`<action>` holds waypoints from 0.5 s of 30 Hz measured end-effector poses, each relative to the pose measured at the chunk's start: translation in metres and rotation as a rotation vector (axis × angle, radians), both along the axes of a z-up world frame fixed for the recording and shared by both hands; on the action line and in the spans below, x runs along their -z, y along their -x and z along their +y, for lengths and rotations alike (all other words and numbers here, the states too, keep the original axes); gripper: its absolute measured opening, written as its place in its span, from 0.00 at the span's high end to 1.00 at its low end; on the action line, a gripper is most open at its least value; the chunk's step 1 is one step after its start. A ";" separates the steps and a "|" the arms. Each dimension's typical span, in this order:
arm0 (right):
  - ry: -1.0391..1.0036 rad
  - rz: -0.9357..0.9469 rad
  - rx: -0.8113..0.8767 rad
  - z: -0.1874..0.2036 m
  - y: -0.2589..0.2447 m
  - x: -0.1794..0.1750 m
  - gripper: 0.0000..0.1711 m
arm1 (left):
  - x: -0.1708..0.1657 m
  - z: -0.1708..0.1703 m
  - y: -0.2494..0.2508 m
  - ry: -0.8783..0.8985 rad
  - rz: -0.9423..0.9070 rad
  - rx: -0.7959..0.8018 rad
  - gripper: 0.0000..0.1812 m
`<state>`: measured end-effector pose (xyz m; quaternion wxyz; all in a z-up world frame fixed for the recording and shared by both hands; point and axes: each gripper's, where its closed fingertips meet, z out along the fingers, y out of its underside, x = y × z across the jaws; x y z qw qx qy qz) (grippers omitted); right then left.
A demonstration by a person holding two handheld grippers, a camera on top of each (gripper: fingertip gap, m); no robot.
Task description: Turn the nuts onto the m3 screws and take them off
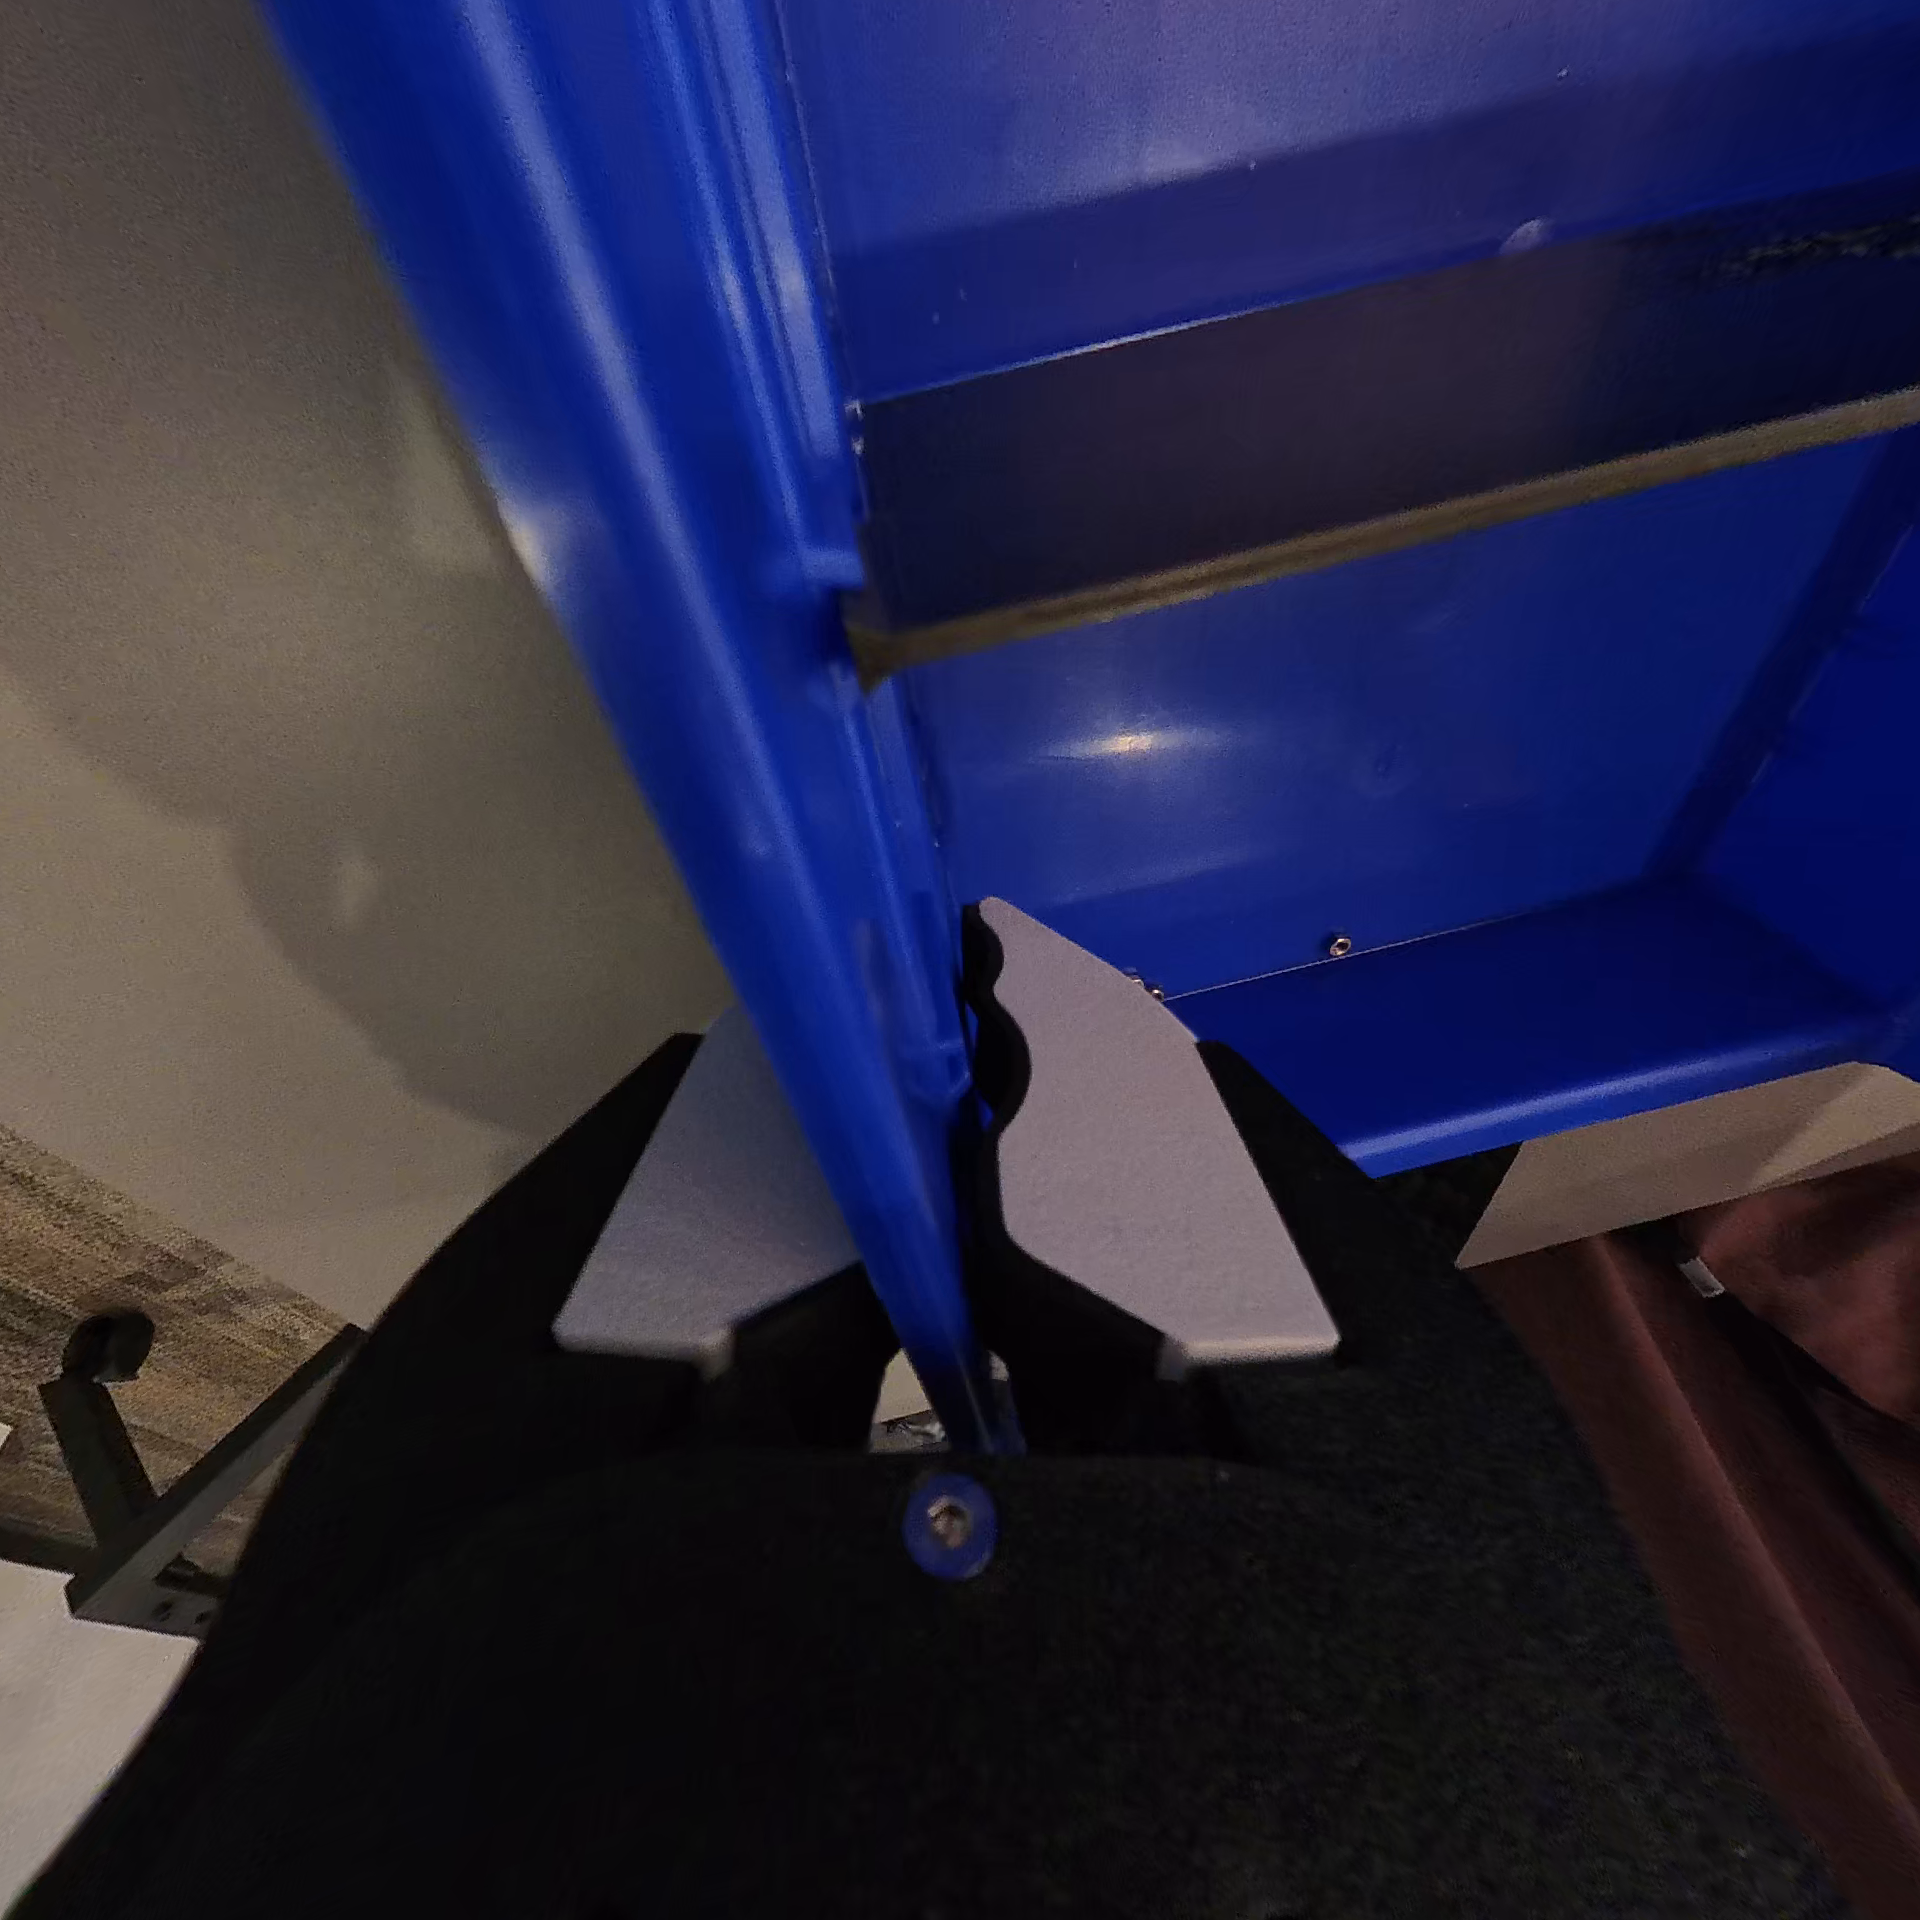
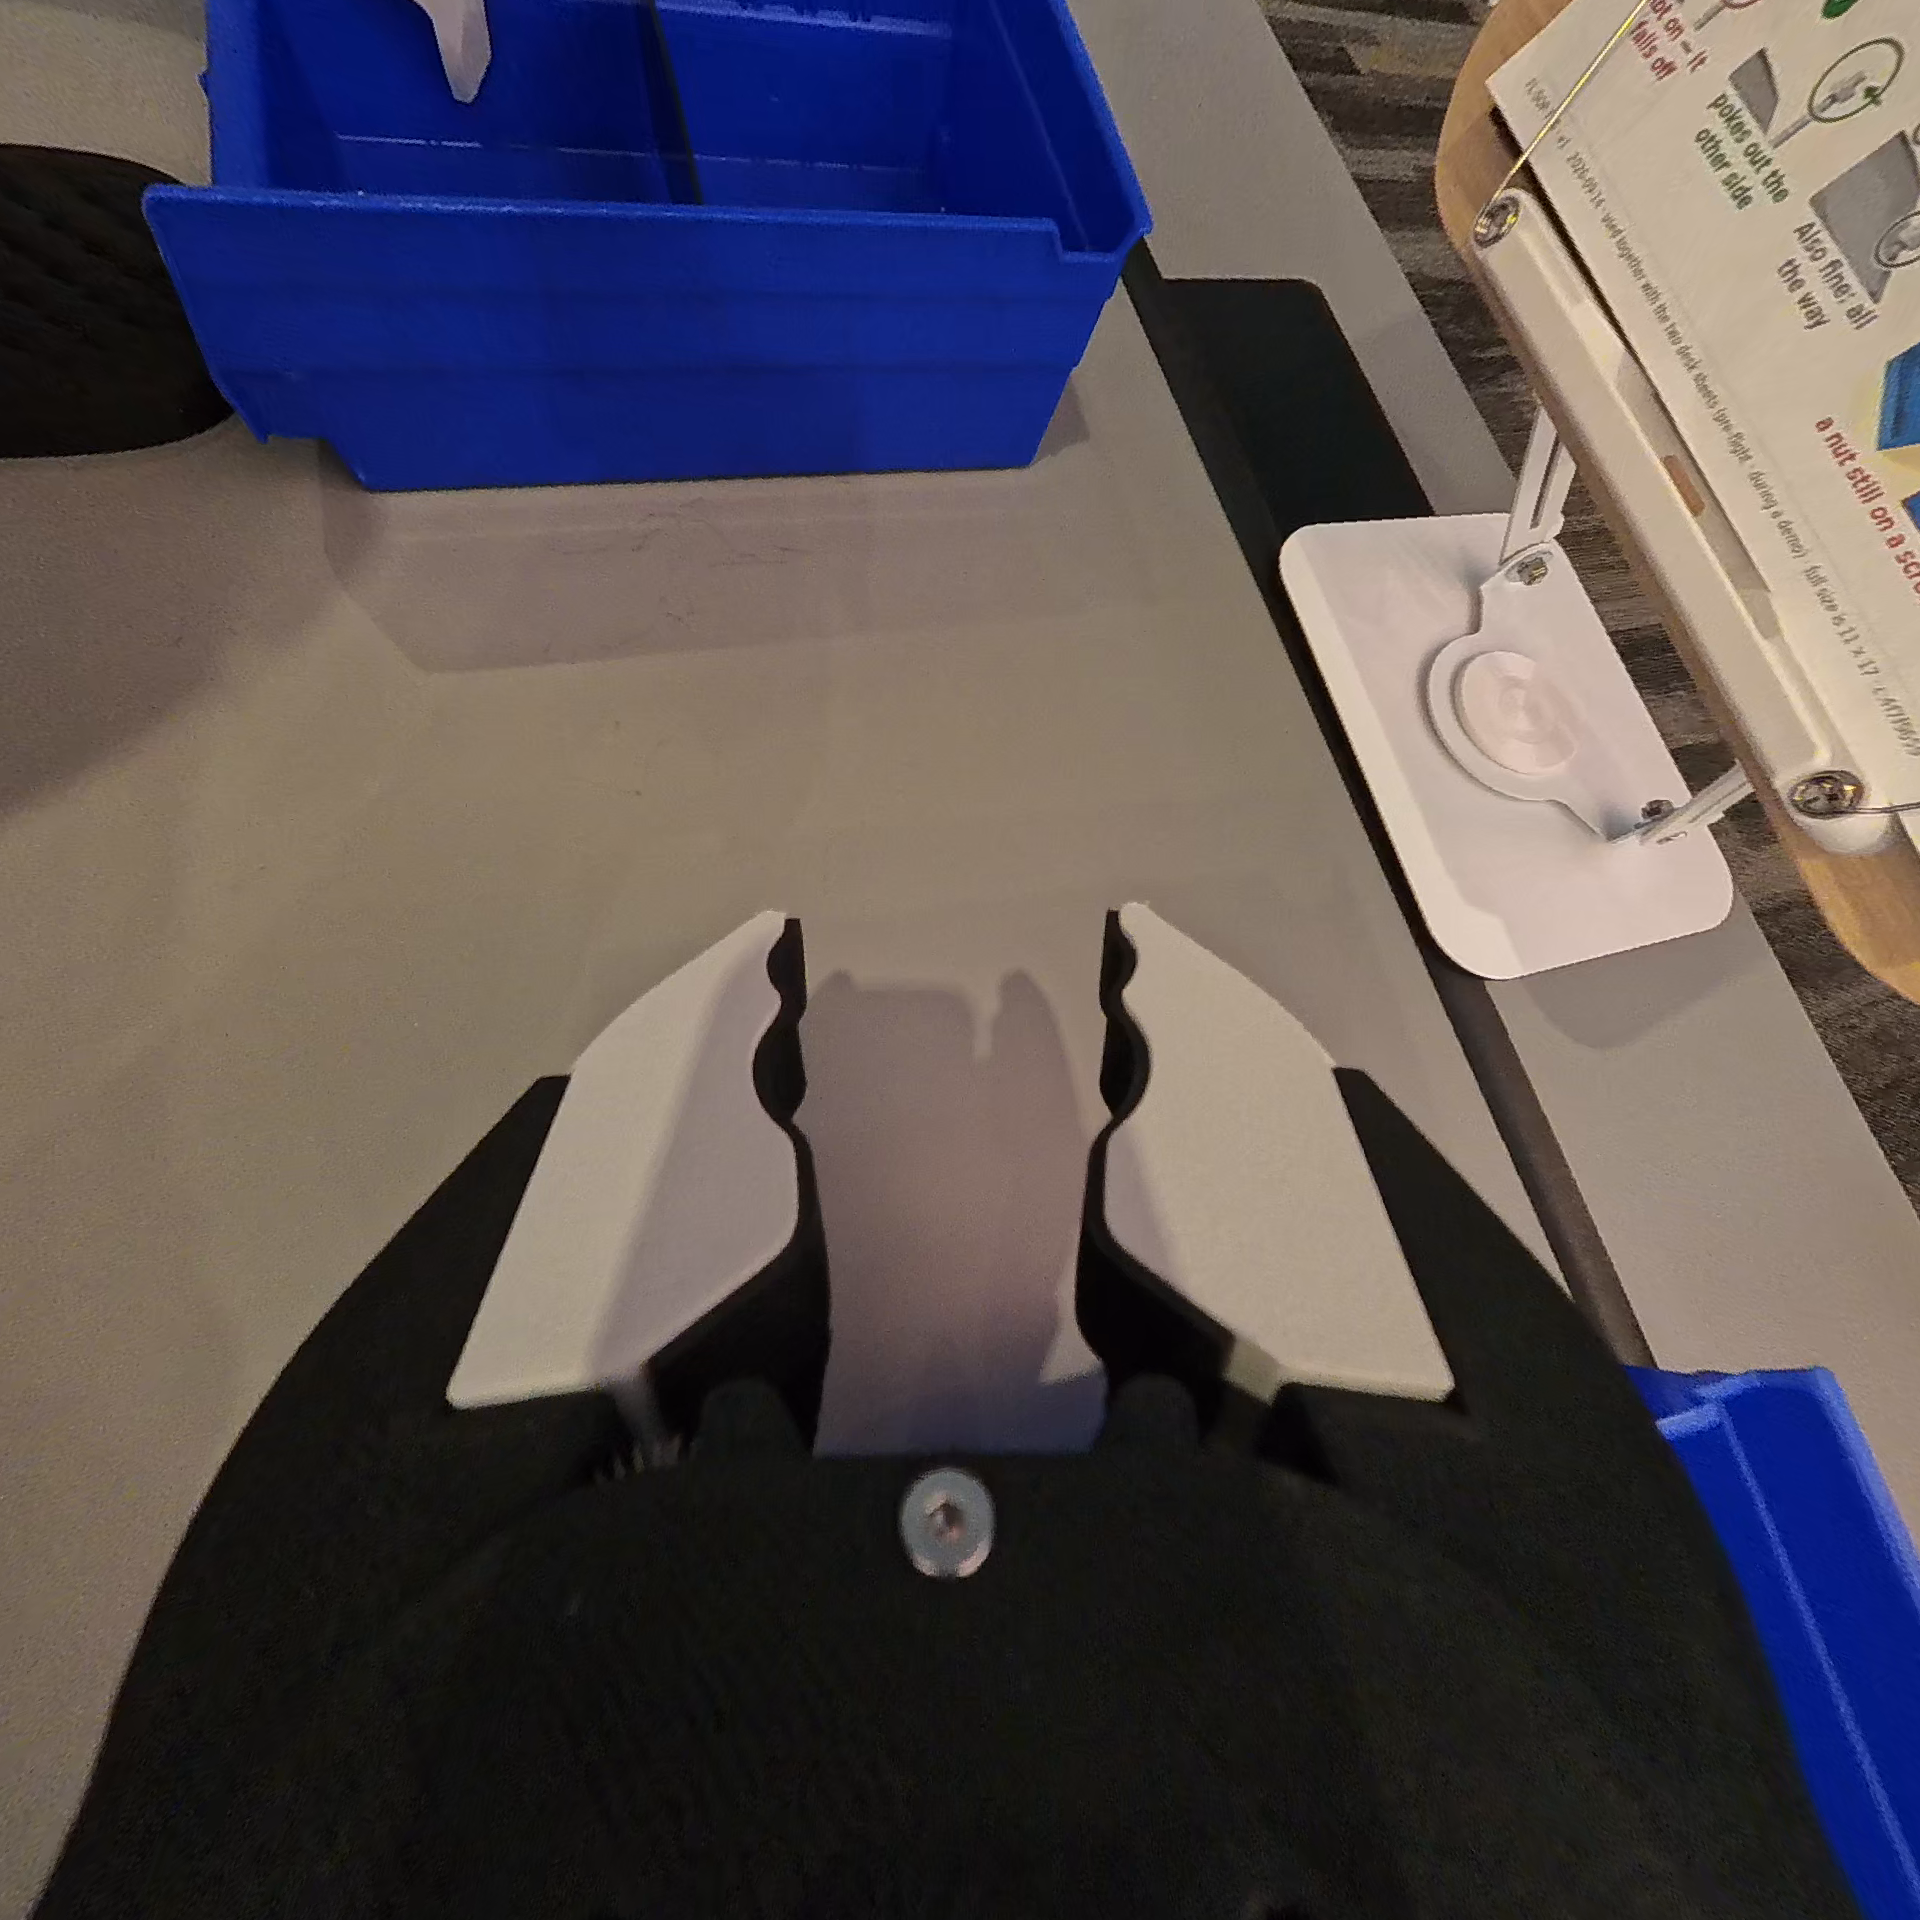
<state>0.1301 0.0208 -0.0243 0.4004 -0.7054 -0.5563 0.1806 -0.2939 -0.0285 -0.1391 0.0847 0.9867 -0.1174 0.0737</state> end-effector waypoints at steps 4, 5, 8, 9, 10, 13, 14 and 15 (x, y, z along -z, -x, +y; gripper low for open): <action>-0.006 -0.013 -0.009 -0.002 0.002 0.001 0.68 | 0.000 0.001 0.001 -0.028 -0.001 0.038 0.98; -0.006 -0.014 -0.011 -0.002 0.002 0.001 0.68 | -0.001 0.001 0.001 -0.040 0.000 0.046 0.98; -0.005 -0.014 -0.009 -0.002 0.001 0.001 0.67 | -0.003 0.001 0.001 -0.079 -0.008 0.045 0.98; -0.004 -0.012 -0.008 -0.002 0.001 0.001 0.67 | -0.004 0.002 0.001 -0.095 -0.007 0.048 0.98; -0.005 -0.010 -0.007 -0.002 0.001 0.000 0.68 | -0.005 0.003 0.001 -0.108 -0.009 0.051 0.98; -0.008 -0.005 -0.008 -0.002 0.001 -0.001 0.68 | -0.009 0.008 0.001 -0.153 -0.006 0.061 0.98; -0.010 -0.006 -0.008 -0.002 0.001 -0.002 0.68 | -0.010 0.010 0.001 -0.173 -0.002 0.065 0.98; -0.010 -0.006 -0.009 -0.003 0.001 -0.002 0.68 | -0.012 0.011 0.000 -0.191 -0.001 0.069 0.98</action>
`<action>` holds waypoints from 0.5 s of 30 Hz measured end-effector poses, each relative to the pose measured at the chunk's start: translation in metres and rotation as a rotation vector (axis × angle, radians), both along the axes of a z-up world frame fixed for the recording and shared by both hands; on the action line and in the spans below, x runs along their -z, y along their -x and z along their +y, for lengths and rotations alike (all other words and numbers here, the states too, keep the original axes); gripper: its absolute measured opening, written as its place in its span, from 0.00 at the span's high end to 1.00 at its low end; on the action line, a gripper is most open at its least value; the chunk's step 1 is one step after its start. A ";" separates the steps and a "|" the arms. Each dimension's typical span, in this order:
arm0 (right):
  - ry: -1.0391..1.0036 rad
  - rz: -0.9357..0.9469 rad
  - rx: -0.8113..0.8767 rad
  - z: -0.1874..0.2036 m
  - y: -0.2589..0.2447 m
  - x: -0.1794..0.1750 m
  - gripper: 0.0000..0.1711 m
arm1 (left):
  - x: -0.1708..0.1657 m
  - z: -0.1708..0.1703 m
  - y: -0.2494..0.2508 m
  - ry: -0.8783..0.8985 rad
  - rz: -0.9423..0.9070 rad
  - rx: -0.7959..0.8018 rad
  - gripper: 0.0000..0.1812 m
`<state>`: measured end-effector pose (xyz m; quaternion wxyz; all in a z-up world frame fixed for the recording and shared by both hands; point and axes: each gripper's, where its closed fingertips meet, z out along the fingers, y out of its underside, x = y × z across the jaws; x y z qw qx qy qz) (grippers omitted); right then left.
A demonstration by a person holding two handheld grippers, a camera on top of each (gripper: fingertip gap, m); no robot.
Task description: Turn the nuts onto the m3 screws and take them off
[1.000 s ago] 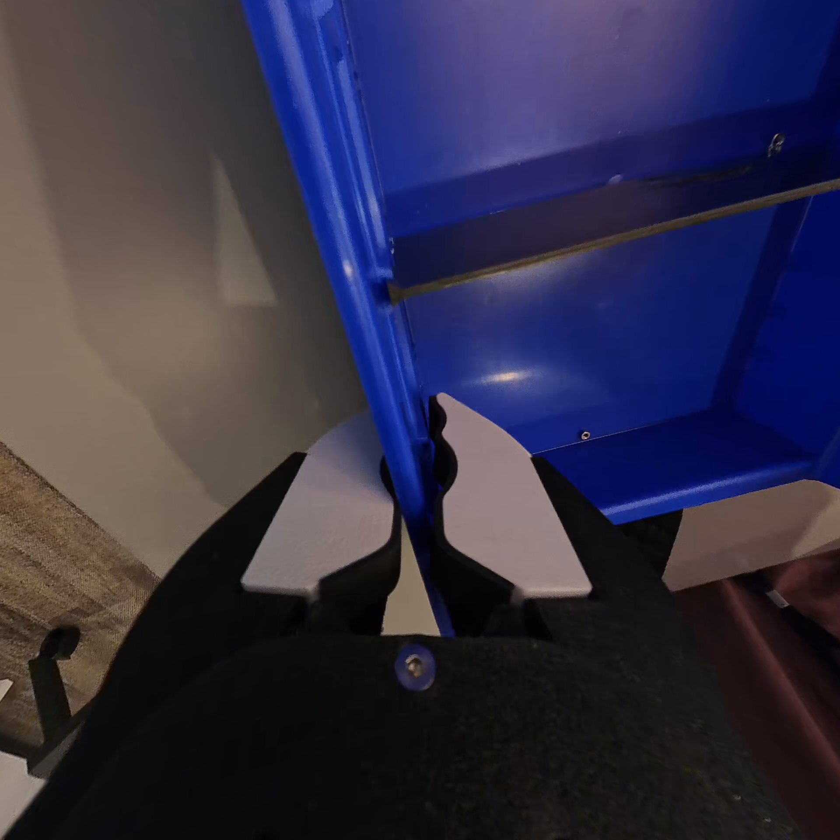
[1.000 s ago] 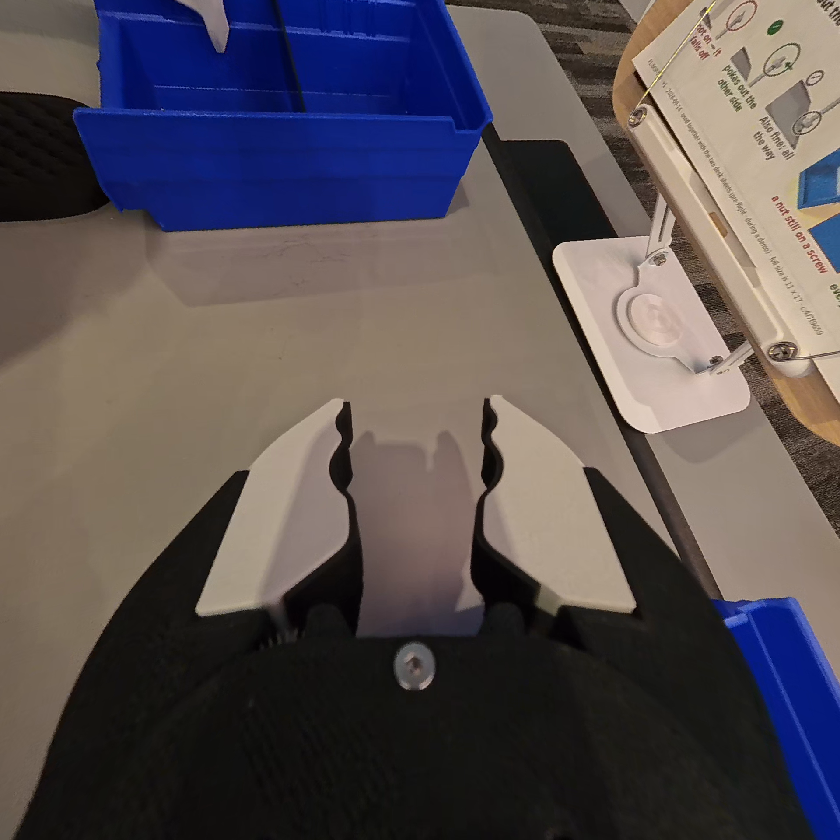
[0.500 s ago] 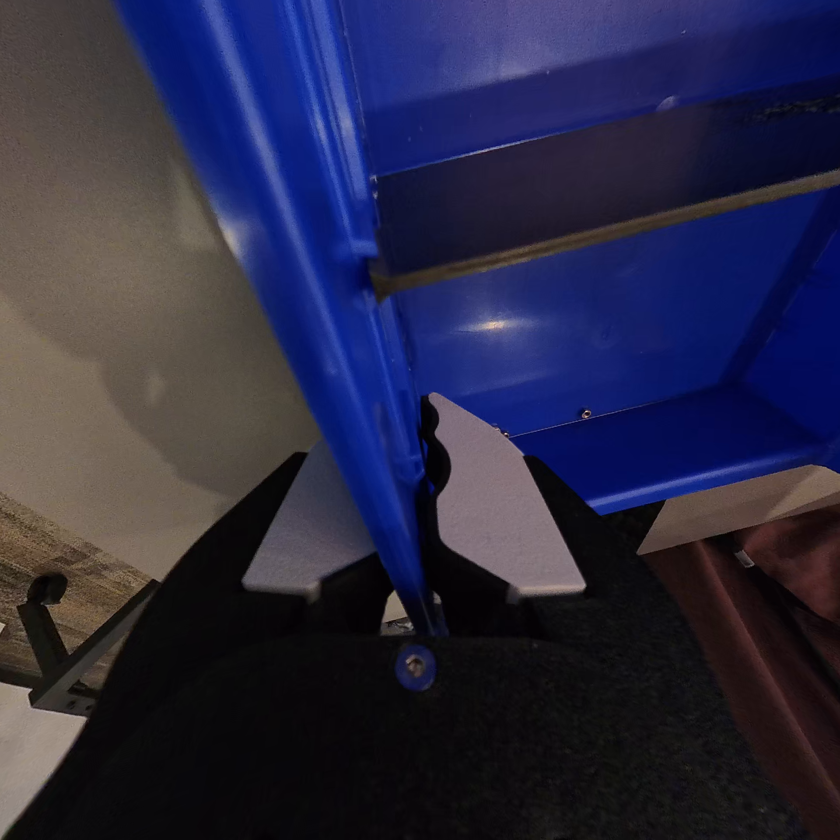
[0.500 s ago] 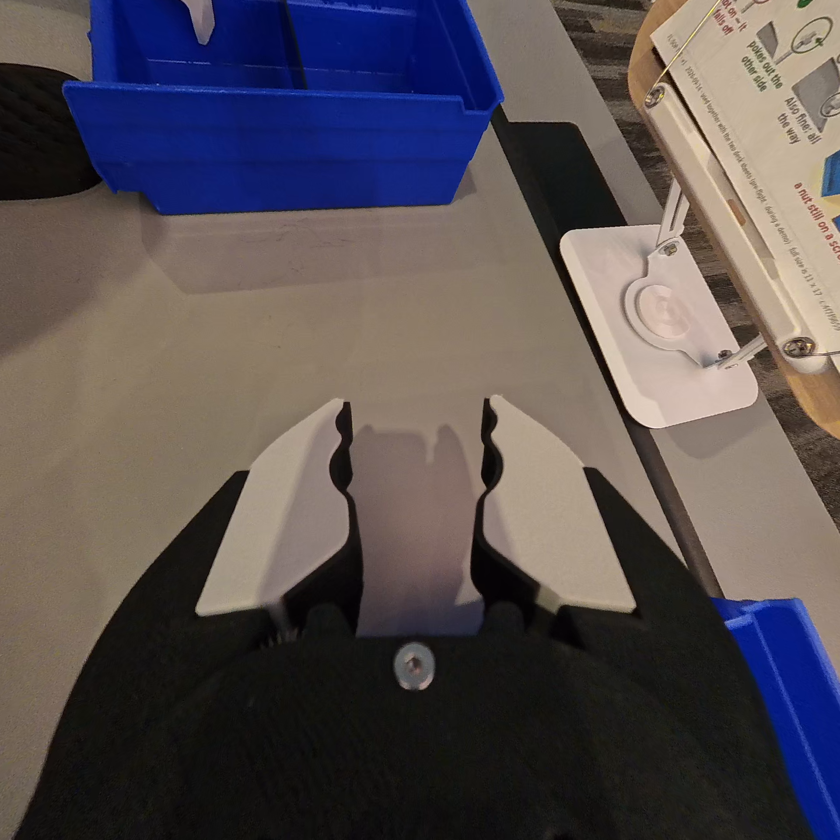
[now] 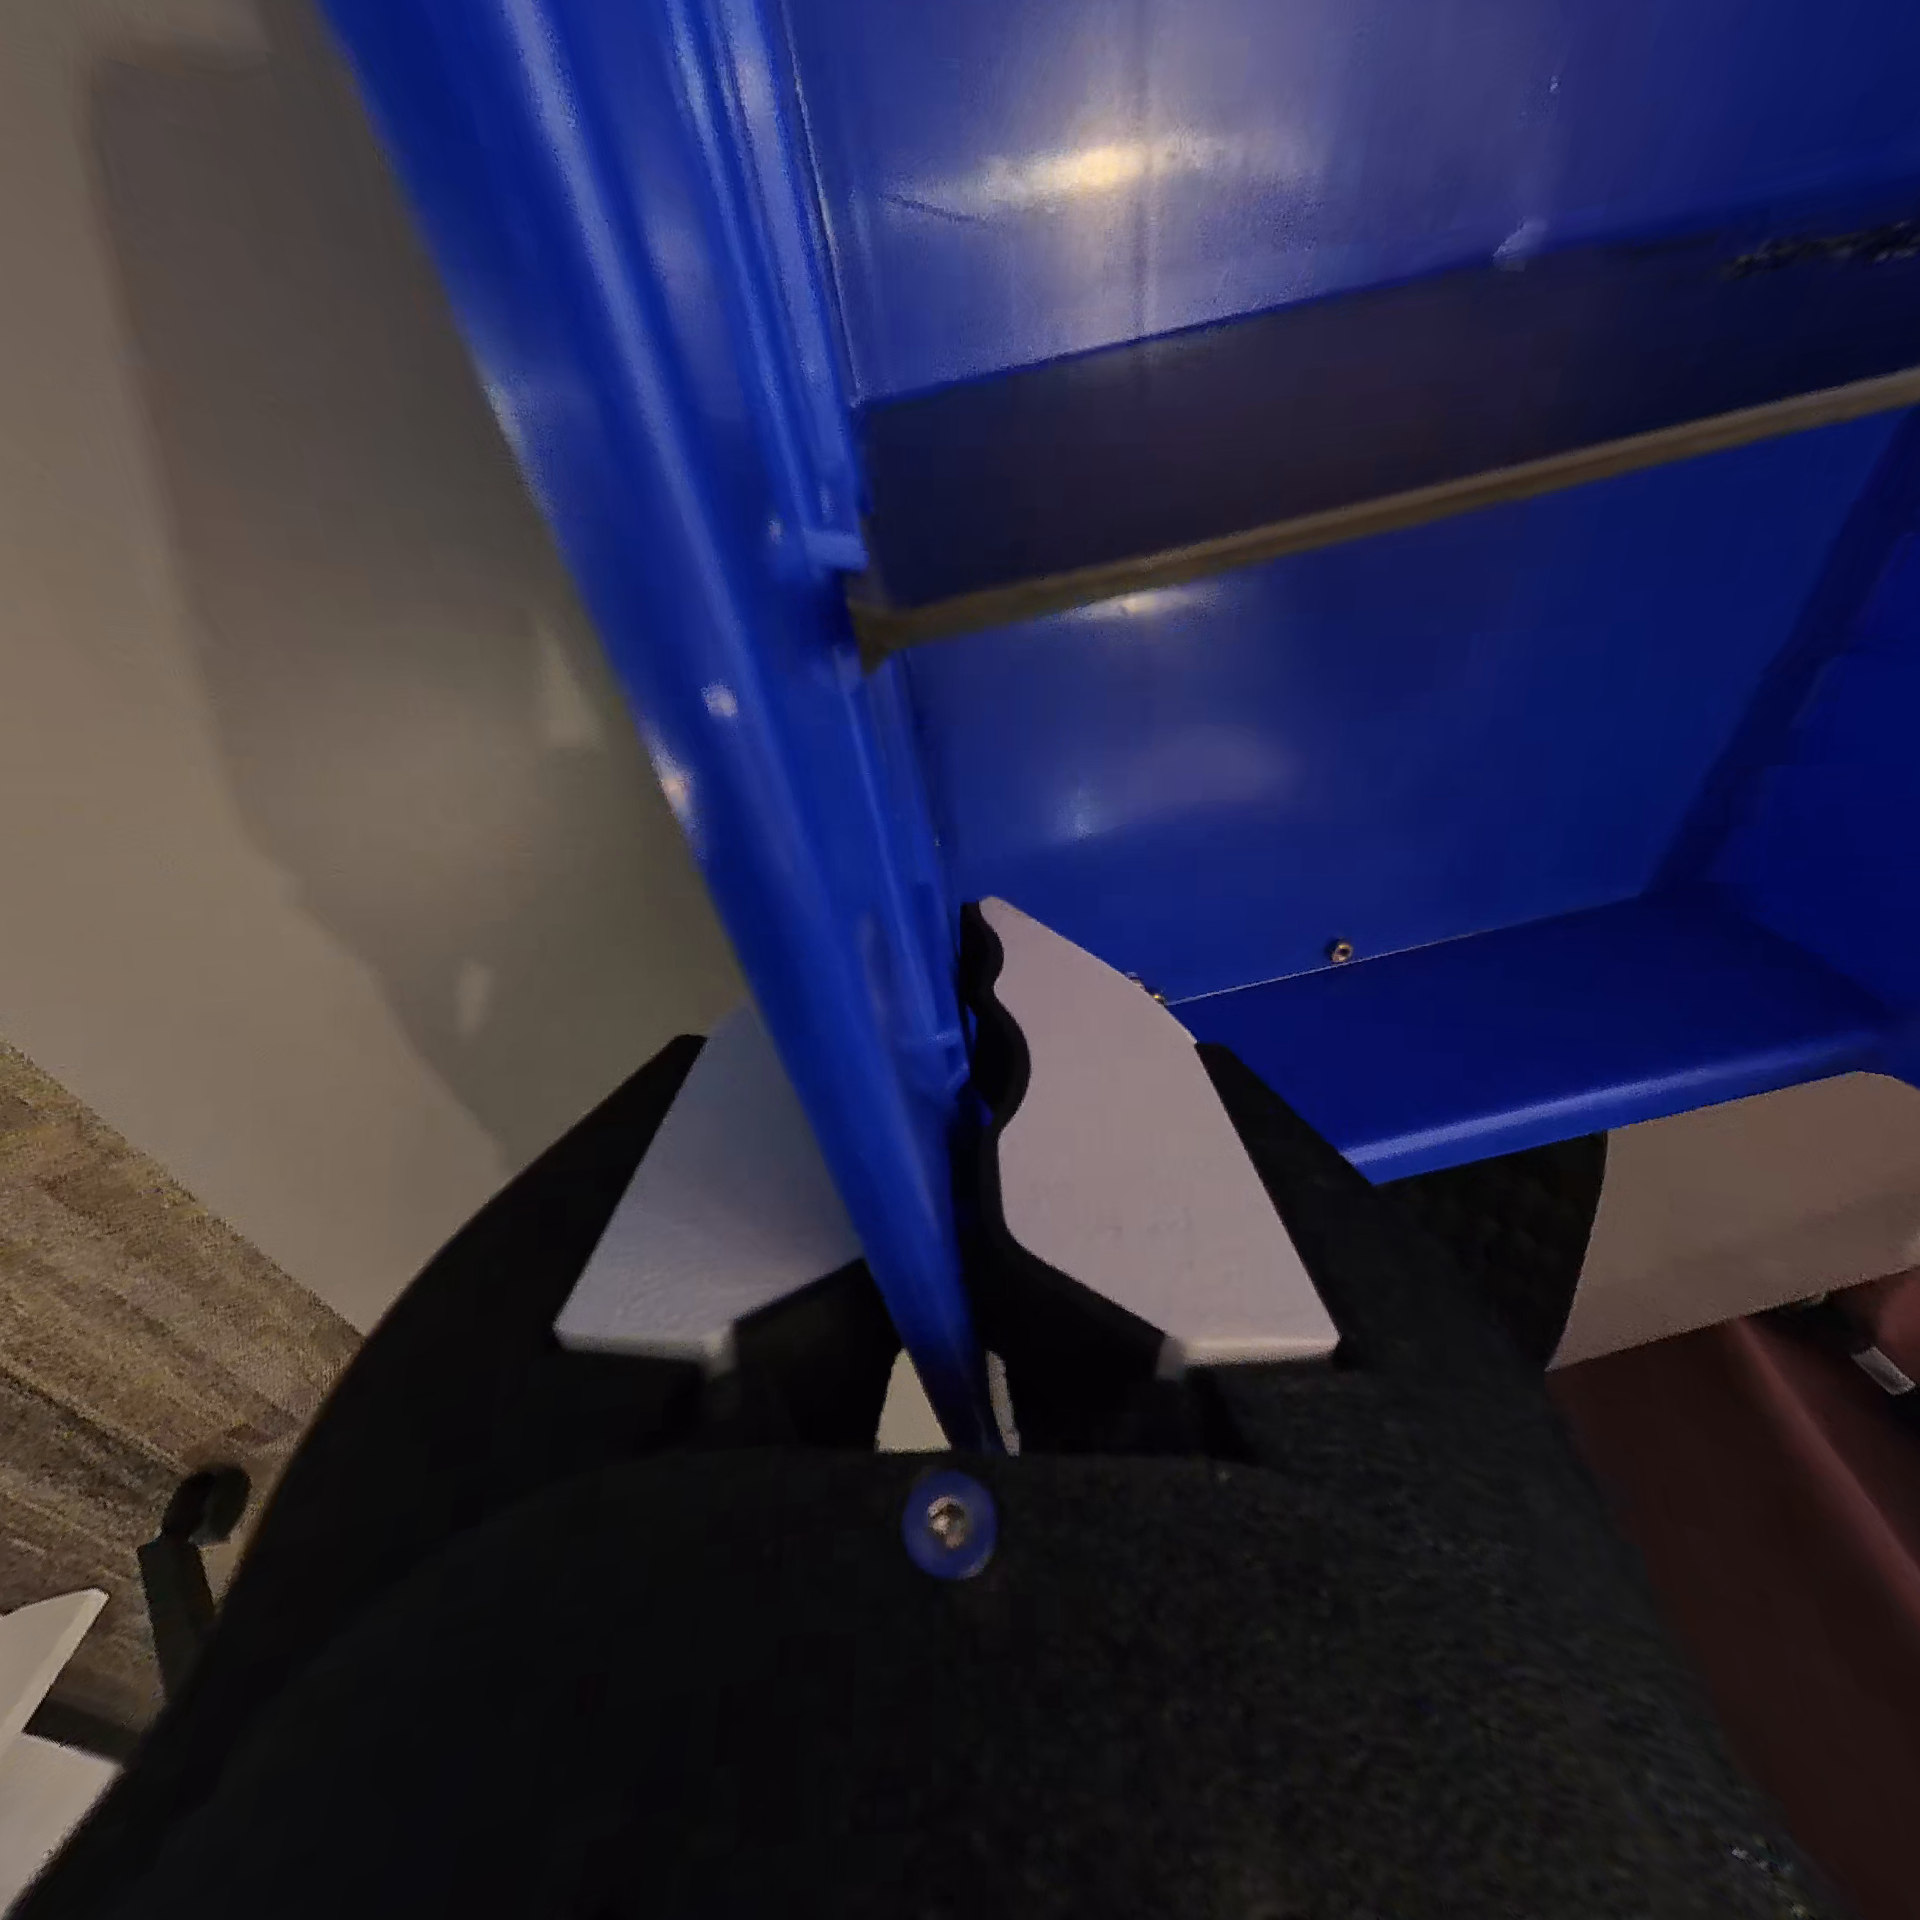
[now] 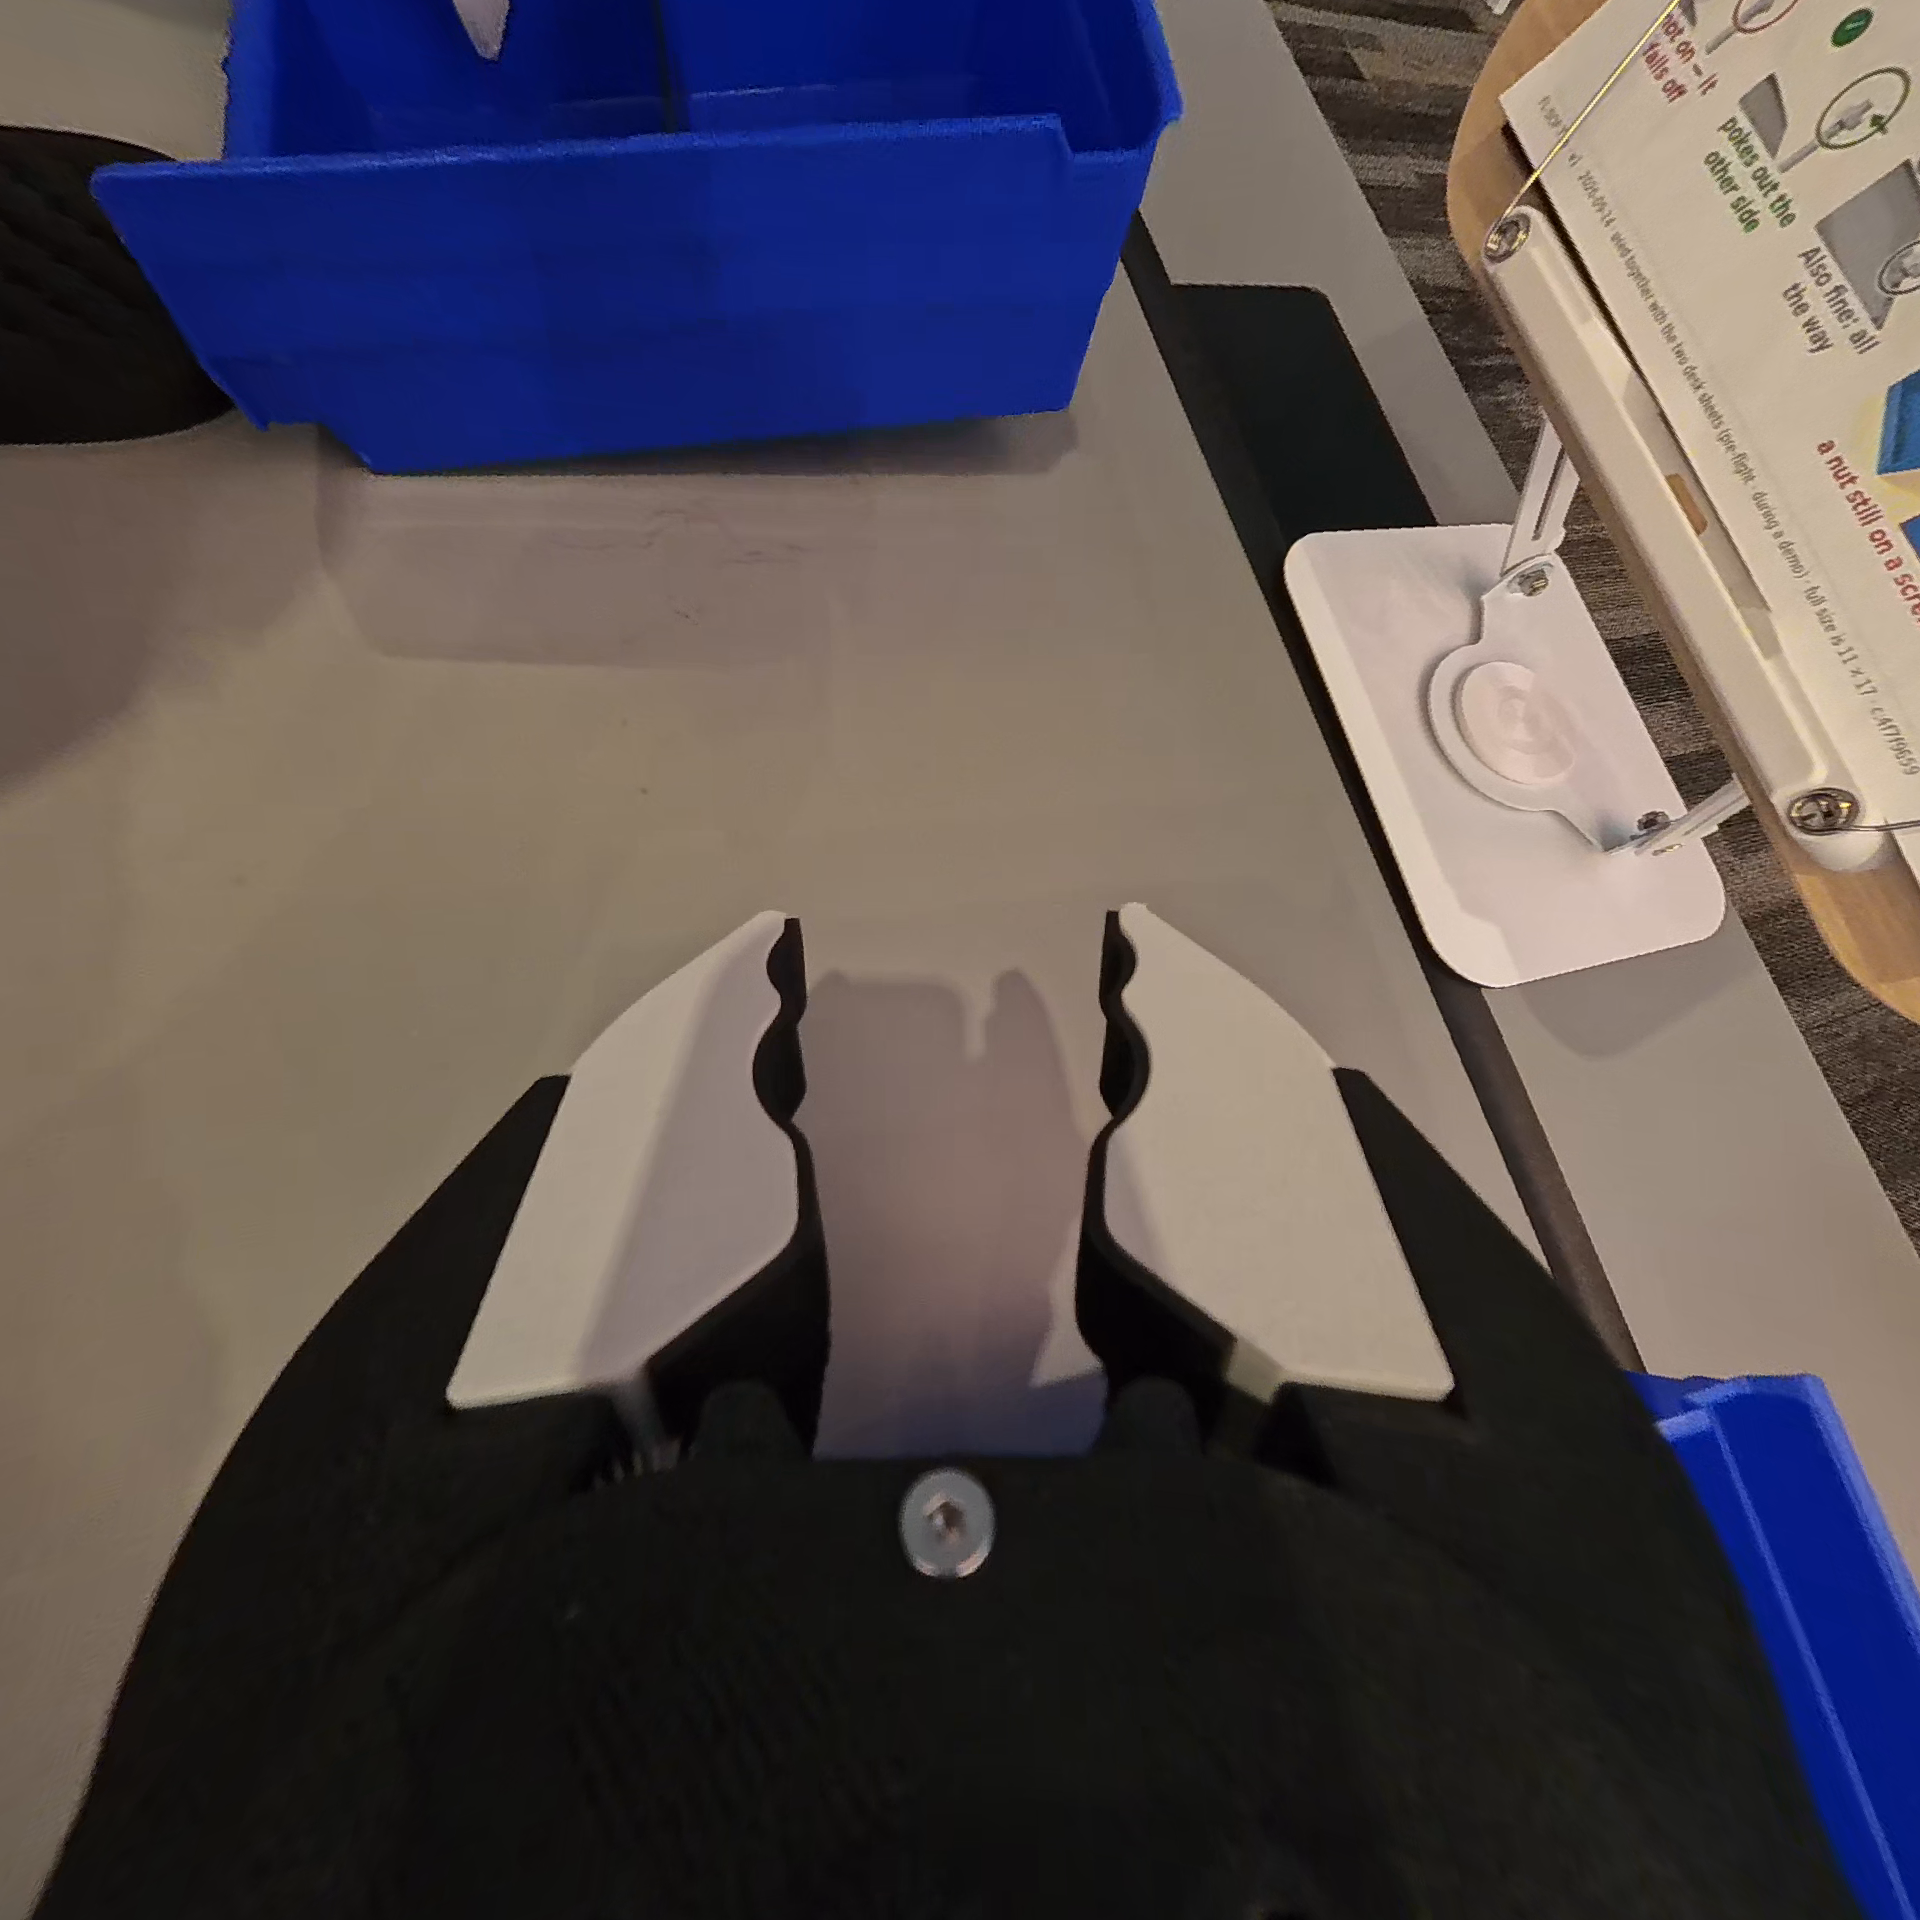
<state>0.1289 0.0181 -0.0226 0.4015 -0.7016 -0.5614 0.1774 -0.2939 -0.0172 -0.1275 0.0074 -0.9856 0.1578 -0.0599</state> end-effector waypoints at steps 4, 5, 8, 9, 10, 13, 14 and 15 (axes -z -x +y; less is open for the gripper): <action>0.002 0.000 0.000 0.000 0.000 0.001 0.67 | 0.000 -0.002 0.000 0.004 0.003 -0.001 0.98; 0.003 -0.002 0.000 0.000 0.000 0.001 0.67 | 0.002 -0.003 0.000 0.011 0.003 0.000 0.98; 0.003 -0.008 0.001 0.001 0.000 0.002 0.67 | 0.005 -0.006 0.001 0.033 -0.002 -0.006 0.98; 0.003 -0.010 0.003 0.001 -0.001 0.003 0.67 | 0.005 -0.005 0.003 0.032 -0.007 -0.011 0.98; 0.002 -0.011 0.006 0.001 -0.001 0.003 0.67 | 0.005 -0.005 0.006 0.030 -0.008 -0.017 0.98; 0.007 0.001 0.007 0.002 -0.001 0.002 0.67 | 0.006 -0.007 0.004 0.012 -0.008 -0.053 0.99; 0.012 0.006 0.003 0.001 0.000 0.002 0.67 | 0.007 -0.011 -0.006 0.027 -0.017 -0.023 0.98; 0.016 0.007 0.000 0.001 0.001 0.003 0.67 | 0.009 -0.015 -0.012 0.050 -0.004 -0.001 0.98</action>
